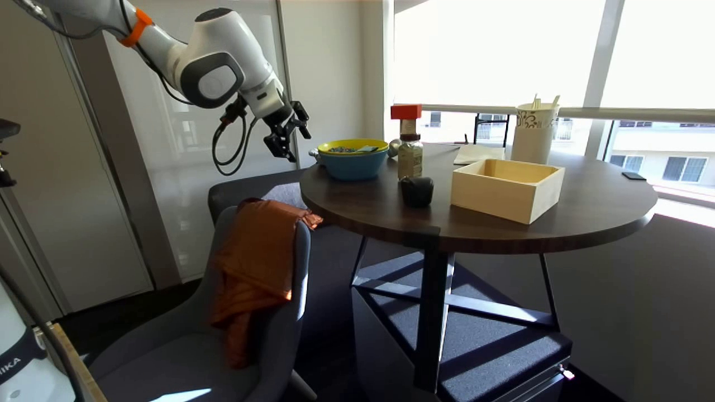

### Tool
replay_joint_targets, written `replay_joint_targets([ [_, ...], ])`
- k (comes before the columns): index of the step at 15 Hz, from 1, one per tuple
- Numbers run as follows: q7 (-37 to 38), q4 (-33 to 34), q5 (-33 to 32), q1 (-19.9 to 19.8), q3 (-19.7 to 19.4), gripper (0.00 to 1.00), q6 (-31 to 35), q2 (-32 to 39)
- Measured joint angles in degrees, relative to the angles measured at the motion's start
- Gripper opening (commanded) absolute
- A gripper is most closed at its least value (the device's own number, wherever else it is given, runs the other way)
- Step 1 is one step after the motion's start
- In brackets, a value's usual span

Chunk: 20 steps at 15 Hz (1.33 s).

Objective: Pour the contents of the white bowl into the wooden box on the right

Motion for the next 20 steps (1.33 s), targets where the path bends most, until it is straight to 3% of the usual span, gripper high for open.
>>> replay_joint_targets([
  [1, 3.3, 0.1, -2.9, -0.8, 0.2, 0.67, 0.4, 0.6],
  [5, 11.0, 1.1, -10.0, -1.9, 0.7, 0.52, 1.1, 1.9],
  [11, 20.1, 3.1, -20.7, -2.2, 1.1, 0.64, 3.3, 3.0],
  [14, 25.1, 4.3, -27.5, -3.0, 1.1, 0.57, 3.3, 4.3],
  [17, 28.2, 5.6, -31.6, -3.2, 1.0, 0.35, 3.3, 5.7],
  [19, 29.6, 6.6, -33.4, -3.1, 1.0, 0.35, 3.1, 6.8],
  [20, 30.2, 7.1, -34.3, -3.1, 1.0, 0.41, 2.8, 7.3],
])
